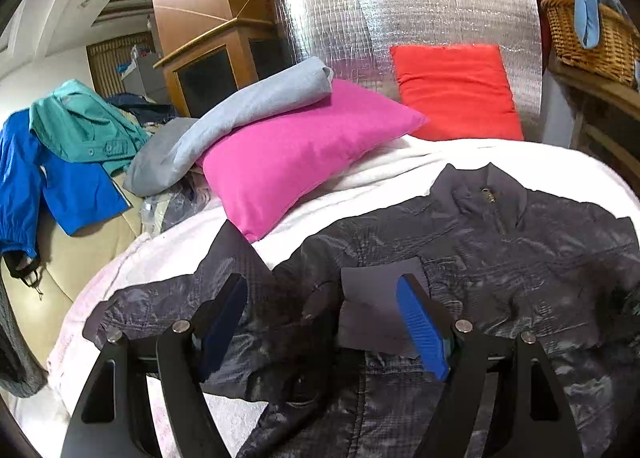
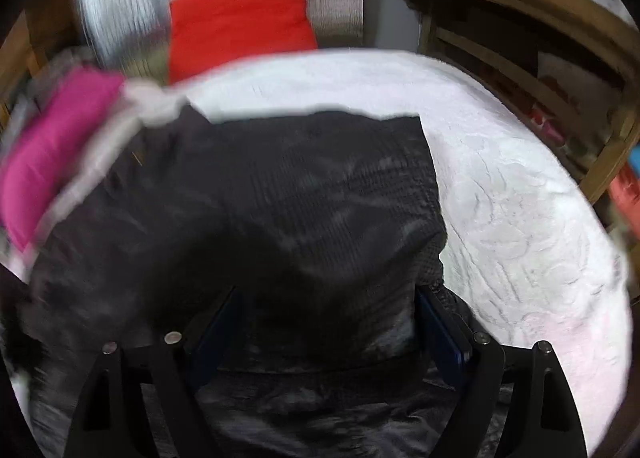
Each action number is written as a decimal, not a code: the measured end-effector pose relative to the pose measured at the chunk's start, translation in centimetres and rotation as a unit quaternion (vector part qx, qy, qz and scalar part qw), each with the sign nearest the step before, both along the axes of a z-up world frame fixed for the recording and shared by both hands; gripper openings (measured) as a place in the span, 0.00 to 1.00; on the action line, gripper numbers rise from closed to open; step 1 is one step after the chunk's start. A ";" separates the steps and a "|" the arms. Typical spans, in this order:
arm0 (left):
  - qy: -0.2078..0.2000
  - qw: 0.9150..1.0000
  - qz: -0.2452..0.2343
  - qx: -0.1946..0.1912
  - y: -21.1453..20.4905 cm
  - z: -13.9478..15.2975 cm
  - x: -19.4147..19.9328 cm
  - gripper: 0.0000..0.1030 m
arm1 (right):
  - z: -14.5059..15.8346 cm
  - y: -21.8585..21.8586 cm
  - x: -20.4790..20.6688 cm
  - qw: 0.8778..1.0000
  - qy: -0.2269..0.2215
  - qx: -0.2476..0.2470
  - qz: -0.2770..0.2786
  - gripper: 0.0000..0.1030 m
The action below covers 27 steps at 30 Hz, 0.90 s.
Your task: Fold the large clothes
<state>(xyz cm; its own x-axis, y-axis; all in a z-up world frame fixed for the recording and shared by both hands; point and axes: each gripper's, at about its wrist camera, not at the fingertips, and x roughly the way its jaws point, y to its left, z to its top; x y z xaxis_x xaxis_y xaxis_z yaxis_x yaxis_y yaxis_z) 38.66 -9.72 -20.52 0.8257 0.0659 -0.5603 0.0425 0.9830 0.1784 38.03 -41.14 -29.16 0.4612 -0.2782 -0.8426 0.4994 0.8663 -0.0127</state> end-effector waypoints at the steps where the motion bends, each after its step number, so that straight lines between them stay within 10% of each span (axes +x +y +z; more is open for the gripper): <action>1: 0.000 1.000 0.000 -0.002 0.1 0.0 0.0 0.75 | 0.0 -0.1 0.1 1.000 0.001 -0.003 -0.002 0.85; 12: -0.009 1.000 0.019 -0.017 1.9 1.0 -0.4 0.75 | 6.4 1.3 -3.5 0.988 -0.152 -0.028 0.001 0.84; 27: -0.016 0.999 0.021 -0.026 3.4 1.5 -0.9 0.75 | 0.3 6.7 0.2 0.995 -0.009 0.023 0.092 0.77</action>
<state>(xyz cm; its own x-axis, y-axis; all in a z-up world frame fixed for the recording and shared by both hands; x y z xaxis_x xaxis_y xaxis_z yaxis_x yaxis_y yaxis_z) 37.80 -6.30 -19.03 0.8402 0.0717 -0.5375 -0.0032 0.9918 0.1274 38.22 -34.44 -28.83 0.5167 -0.1480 -0.8433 0.3316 0.9427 0.0378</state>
